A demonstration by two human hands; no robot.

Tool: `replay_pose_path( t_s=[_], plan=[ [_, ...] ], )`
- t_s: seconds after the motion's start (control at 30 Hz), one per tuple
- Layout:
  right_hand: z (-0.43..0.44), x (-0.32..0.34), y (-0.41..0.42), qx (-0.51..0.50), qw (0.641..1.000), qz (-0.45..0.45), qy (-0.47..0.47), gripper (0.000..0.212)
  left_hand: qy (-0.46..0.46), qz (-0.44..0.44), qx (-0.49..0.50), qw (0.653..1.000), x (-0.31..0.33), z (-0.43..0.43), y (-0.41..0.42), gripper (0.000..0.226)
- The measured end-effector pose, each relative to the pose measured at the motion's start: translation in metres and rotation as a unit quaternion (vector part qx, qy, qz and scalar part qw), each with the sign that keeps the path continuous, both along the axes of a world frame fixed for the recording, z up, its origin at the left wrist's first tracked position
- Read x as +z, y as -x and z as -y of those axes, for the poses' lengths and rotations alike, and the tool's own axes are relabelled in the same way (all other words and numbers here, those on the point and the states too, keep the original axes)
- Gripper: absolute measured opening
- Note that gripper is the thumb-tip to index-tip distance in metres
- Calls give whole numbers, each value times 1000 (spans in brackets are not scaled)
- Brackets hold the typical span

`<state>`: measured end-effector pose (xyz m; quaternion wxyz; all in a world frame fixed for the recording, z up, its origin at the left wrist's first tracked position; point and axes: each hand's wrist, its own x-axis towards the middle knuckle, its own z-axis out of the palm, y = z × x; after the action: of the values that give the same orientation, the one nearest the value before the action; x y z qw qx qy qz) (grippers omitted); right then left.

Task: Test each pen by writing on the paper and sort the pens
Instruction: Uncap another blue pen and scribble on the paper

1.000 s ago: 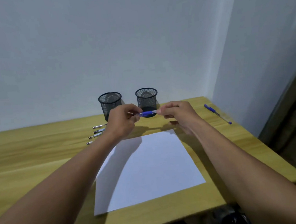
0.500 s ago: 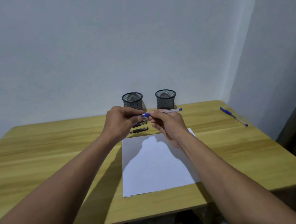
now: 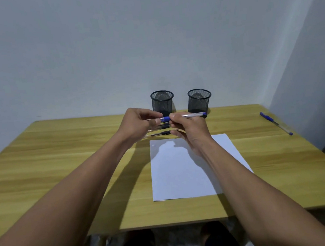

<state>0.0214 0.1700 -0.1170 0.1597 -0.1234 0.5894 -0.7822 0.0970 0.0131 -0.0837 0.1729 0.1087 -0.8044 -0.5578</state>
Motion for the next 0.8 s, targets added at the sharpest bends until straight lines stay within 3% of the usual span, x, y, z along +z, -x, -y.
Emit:
replay_pose_path(
  t_s=[0.3, 0.47, 0.8],
  plan=[
    [13, -3, -1, 25, 999, 22, 24, 3, -17, 31, -8, 999, 1, 16, -5, 16],
    [18, -4, -7, 12, 999, 33, 41, 4, 33, 14, 16, 999, -4, 20, -8, 8],
    [22, -12, -8, 9, 999, 23, 37, 5, -16, 41, 8, 999, -10, 23, -9, 9]
  ],
)
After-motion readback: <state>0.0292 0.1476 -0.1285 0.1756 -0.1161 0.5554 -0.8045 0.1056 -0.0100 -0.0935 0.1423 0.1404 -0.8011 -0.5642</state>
